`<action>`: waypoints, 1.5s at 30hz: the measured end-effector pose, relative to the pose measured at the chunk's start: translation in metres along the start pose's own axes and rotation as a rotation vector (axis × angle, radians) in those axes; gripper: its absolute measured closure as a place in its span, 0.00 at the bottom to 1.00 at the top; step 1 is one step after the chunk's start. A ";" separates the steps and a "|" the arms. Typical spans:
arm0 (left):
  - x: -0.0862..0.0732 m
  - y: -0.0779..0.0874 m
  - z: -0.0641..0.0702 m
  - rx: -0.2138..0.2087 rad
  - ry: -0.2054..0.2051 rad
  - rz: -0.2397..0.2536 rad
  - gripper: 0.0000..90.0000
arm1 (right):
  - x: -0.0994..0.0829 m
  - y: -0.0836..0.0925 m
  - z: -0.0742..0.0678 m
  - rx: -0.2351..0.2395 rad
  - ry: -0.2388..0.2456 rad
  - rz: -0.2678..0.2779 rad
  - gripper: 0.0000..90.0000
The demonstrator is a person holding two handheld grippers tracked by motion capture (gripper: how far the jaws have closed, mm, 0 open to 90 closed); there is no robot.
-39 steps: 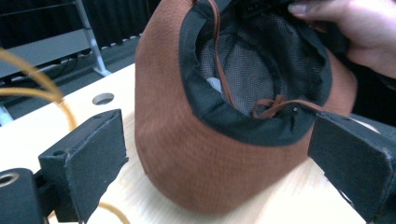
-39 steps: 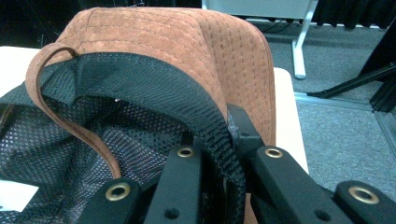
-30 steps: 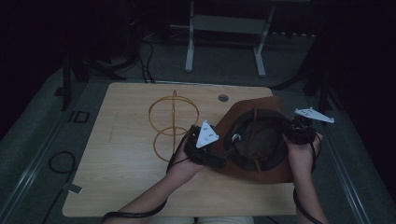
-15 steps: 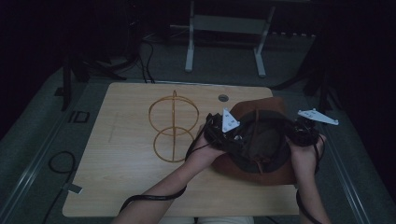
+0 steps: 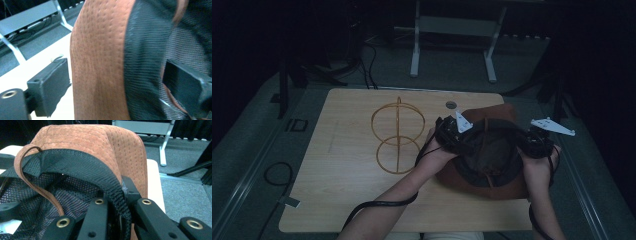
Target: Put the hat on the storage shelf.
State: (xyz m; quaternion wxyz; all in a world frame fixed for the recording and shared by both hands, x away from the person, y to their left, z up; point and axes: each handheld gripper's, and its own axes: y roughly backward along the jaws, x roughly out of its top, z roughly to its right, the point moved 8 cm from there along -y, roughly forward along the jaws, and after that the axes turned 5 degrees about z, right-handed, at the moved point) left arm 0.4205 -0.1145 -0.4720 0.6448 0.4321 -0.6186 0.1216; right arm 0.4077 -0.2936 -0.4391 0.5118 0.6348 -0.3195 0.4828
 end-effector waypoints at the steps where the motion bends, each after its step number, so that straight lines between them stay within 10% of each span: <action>1: 0.000 -0.001 -0.001 0.001 0.006 0.000 0.11 | 0.000 0.000 -0.001 0.002 0.002 0.000 0.94; 7: -0.004 -0.010 -0.003 0.011 0.021 -0.027 0.25 | 0.001 0.001 -0.010 0.021 0.016 0.008 0.94; 18: 0.000 -0.010 -0.008 0.124 0.011 -0.051 0.94 | -0.004 0.003 -0.018 0.034 0.024 0.002 0.94; 29: 0.013 -0.005 -0.010 0.146 -0.022 -0.021 0.97 | -0.012 0.013 -0.021 0.048 0.018 0.003 0.92; 45: 0.026 0.014 -0.021 0.215 -0.063 0.081 0.97 | -0.021 0.057 -0.027 0.216 0.077 0.004 0.54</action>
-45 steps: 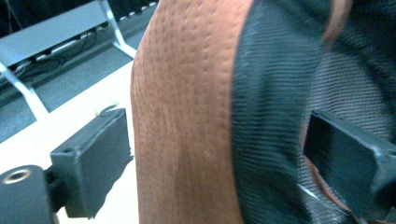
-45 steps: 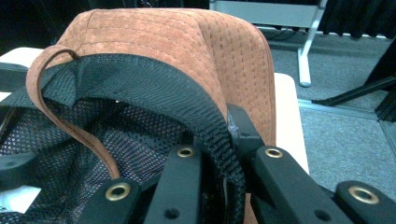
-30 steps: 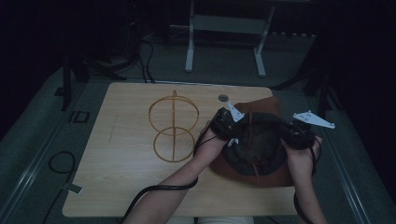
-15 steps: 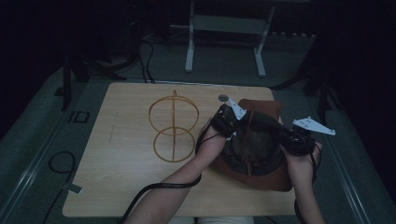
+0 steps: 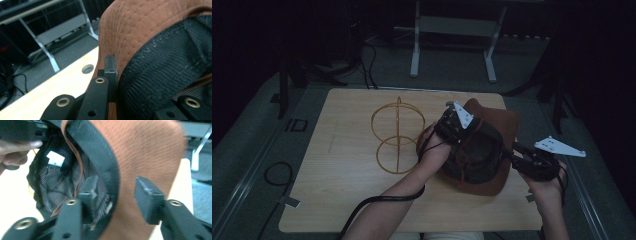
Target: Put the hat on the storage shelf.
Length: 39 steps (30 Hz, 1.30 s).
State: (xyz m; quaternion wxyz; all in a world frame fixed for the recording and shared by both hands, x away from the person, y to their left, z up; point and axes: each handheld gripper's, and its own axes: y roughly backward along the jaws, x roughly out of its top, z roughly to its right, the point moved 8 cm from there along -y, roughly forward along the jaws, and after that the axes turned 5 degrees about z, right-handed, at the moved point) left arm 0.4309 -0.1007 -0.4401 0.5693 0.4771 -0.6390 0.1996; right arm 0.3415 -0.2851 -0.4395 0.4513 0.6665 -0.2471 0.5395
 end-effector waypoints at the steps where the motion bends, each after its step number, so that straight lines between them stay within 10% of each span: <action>1: 0.000 0.001 0.000 -0.006 0.004 0.011 0.97 | 0.001 0.003 0.002 -0.006 0.006 0.011 0.53; 19: -0.003 0.049 0.005 -0.150 -0.055 0.199 0.96 | -0.017 0.002 0.056 -0.067 -0.029 -0.034 0.54; 39: 0.002 0.104 0.010 -0.489 -0.075 0.505 0.96 | -0.010 -0.016 0.012 0.121 0.018 -0.006 0.55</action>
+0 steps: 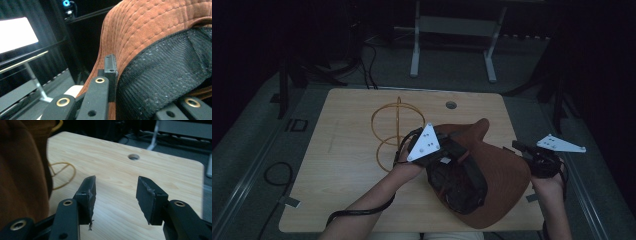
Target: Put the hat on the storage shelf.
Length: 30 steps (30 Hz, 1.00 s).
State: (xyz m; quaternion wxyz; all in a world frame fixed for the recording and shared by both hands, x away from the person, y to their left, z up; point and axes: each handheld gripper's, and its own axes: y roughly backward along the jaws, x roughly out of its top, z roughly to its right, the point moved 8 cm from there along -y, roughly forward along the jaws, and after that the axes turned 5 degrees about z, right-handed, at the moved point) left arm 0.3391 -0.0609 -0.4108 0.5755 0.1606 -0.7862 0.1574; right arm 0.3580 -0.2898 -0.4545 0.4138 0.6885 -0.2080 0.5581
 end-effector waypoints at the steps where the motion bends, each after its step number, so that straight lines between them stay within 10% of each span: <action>1: 0.000 0.001 0.001 -0.002 -0.008 0.003 0.96 | 0.002 0.000 -0.005 0.022 0.006 0.013 0.56; 18: -0.001 0.002 0.023 -0.096 -0.026 0.030 0.96 | 0.018 -0.014 -0.095 0.376 0.154 0.122 0.55; 30: -0.003 -0.007 0.029 -0.089 -0.006 0.023 0.96 | 0.024 -0.021 -0.110 0.446 0.141 0.162 0.54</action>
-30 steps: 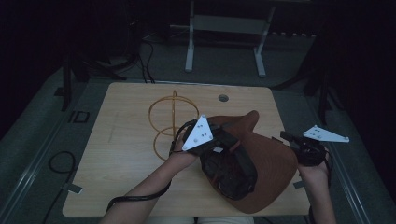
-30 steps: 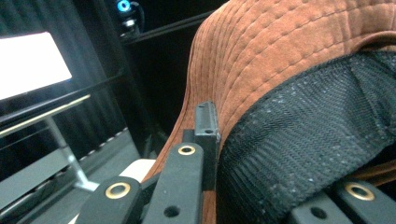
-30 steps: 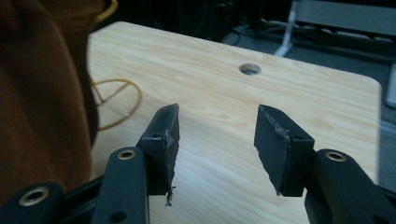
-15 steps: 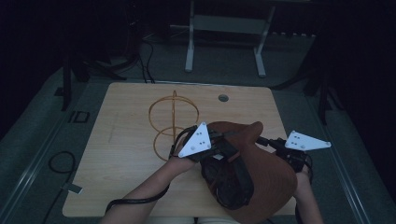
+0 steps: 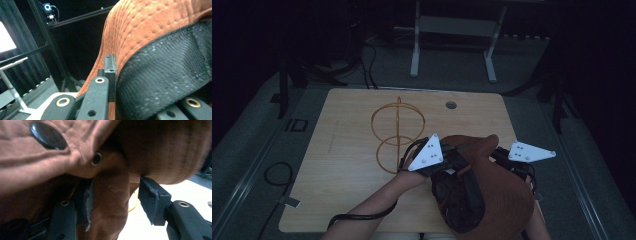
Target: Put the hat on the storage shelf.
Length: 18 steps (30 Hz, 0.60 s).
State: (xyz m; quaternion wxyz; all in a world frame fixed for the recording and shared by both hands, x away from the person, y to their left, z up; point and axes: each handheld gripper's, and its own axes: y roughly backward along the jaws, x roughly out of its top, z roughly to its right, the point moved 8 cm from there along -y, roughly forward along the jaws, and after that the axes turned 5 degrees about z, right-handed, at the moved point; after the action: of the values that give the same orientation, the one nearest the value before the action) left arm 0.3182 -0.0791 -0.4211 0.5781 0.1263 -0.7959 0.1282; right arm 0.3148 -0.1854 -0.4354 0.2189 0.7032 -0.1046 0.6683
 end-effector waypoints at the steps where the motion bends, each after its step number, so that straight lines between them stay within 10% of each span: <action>1: 0.000 0.000 0.000 0.000 0.000 0.000 0.96 | 0.000 0.000 0.000 0.000 0.000 0.000 0.54; 12: -0.003 -0.006 -0.001 0.020 -0.005 -0.028 0.96 | -0.001 -0.005 -0.002 0.015 -0.015 -0.003 0.93; 18: 0.001 -0.006 -0.002 -0.005 0.010 -0.028 0.95 | 0.001 -0.001 -0.001 0.008 -0.030 0.003 0.98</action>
State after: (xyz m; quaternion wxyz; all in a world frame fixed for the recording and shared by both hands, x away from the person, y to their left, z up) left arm 0.3219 -0.0844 -0.4194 0.5841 0.1352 -0.7915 0.1187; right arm 0.3145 -0.1837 -0.4345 0.2137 0.7137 -0.1064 0.6585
